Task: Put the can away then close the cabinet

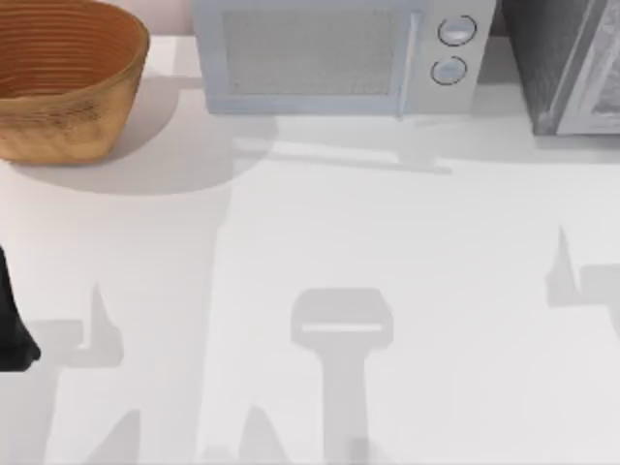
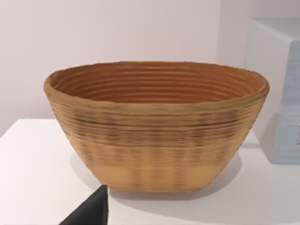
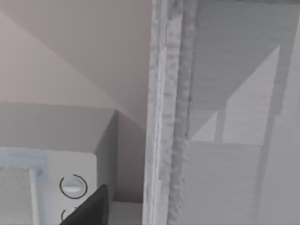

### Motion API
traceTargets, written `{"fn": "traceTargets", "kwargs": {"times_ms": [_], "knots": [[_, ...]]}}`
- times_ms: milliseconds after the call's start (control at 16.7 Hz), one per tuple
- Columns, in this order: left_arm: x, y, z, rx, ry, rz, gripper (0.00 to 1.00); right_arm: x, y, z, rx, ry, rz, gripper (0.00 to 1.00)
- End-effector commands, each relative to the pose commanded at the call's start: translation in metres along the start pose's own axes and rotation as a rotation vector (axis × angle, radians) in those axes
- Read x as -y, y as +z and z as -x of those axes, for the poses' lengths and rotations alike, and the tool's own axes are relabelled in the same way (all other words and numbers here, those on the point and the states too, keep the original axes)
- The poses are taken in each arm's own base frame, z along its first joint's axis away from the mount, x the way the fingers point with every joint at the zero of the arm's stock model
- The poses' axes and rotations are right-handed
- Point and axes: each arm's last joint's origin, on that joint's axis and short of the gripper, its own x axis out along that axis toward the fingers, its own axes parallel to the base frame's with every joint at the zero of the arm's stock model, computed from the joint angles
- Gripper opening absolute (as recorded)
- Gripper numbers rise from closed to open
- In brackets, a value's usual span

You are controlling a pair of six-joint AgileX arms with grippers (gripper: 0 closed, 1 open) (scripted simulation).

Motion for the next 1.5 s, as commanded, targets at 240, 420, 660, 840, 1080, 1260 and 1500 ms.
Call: {"fn": "traceTargets", "kwargs": {"times_ms": [240, 420, 660, 840, 1080, 1260, 1500], "knots": [[0.0, 0.0, 0.0, 0.0, 0.0, 0.0, 1.0, -0.002, -0.084, 0.012, -0.047, -0.02, -0.026, 1.0], [0.0, 0.0, 0.0, 0.0, 0.0, 0.0, 1.0, -0.003, -0.121, 0.014, -0.066, -0.032, -0.04, 1.0], [0.0, 0.0, 0.0, 0.0, 0.0, 0.0, 1.0, -0.003, -0.133, 0.015, -0.073, -0.035, -0.045, 1.0], [0.0, 0.0, 0.0, 0.0, 0.0, 0.0, 1.0, -0.003, -0.133, 0.014, -0.078, -0.032, -0.044, 1.0], [0.0, 0.0, 0.0, 0.0, 0.0, 0.0, 1.0, 0.002, -0.124, 0.011, -0.055, -0.03, -0.043, 1.0], [0.0, 0.0, 0.0, 0.0, 0.0, 0.0, 1.0, 0.014, -0.109, 0.002, -0.024, -0.032, -0.033, 1.0], [0.0, 0.0, 0.0, 0.0, 0.0, 0.0, 1.0, 0.047, -0.095, -0.021, -0.026, -0.038, -0.017, 1.0]]}}
